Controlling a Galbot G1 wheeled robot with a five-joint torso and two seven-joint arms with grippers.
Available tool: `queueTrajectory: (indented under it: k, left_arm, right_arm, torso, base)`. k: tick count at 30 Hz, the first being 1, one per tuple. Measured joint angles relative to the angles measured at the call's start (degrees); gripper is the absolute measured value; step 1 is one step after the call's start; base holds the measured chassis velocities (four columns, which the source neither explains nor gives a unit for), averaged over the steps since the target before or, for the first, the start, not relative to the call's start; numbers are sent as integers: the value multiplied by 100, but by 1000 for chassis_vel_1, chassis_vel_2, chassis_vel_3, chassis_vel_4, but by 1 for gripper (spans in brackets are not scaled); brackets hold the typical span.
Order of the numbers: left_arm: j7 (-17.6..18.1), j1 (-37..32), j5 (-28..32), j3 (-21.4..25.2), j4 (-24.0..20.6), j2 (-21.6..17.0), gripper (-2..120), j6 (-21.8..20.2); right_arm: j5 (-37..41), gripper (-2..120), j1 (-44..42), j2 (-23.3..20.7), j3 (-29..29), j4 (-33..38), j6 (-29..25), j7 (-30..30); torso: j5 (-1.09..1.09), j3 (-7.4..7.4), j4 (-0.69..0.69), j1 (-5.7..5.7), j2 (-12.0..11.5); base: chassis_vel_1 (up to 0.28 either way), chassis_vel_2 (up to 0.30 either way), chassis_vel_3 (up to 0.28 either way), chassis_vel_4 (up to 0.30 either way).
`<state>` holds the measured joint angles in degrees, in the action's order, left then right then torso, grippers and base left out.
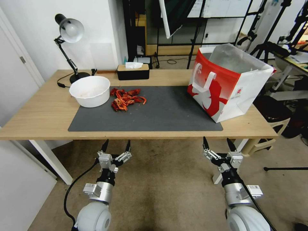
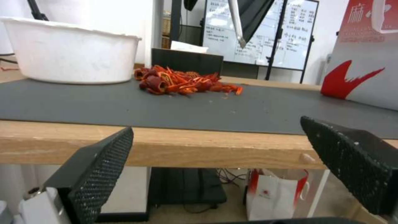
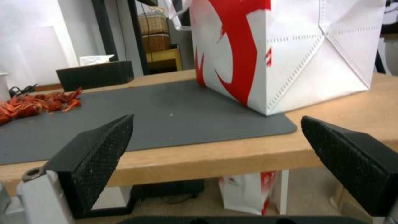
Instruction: Close the takeout container lid, then place the container into the takeout bag.
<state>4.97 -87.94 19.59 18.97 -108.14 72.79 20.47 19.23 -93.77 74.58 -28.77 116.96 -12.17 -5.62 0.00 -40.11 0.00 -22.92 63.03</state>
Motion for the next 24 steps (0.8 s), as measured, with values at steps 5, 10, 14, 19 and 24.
queueTrajectory:
  k: [5, 10, 14, 19, 24]
  left_arm:
    - [-4, -27, -5, 33, 13, -16, 100, 15]
    - [-4, -27, -8, 34, 14, -18, 100, 16]
    - [-4, -27, -9, 34, 13, -19, 100, 16]
    - [-4, -27, -11, 33, 14, -20, 100, 16]
    - [-3, -26, -12, 32, 14, -20, 100, 16]
  right_arm:
    - [35, 100, 11, 16, -10, -32, 39, 25]
    - [42, 100, 19, 11, -14, -32, 50, 28]
    - [45, 100, 22, 7, -16, -32, 55, 30]
    - [49, 100, 24, 4, -19, -31, 60, 32]
    - [52, 100, 26, 2, -21, -28, 64, 34]
  torso:
    - [0, 0, 0, 1, 0]
    - [0, 0, 0, 0, 0]
    - [0, 0, 0, 0, 0]
    - [0, 0, 0, 0, 0]
    - [0, 0, 0, 0, 0]
  base:
    - [0, 0, 0, 0]
    - [0, 0, 0, 0]
    - [0, 0, 0, 0]
    - [0, 0, 0, 0]
    - [0, 0, 0, 0]
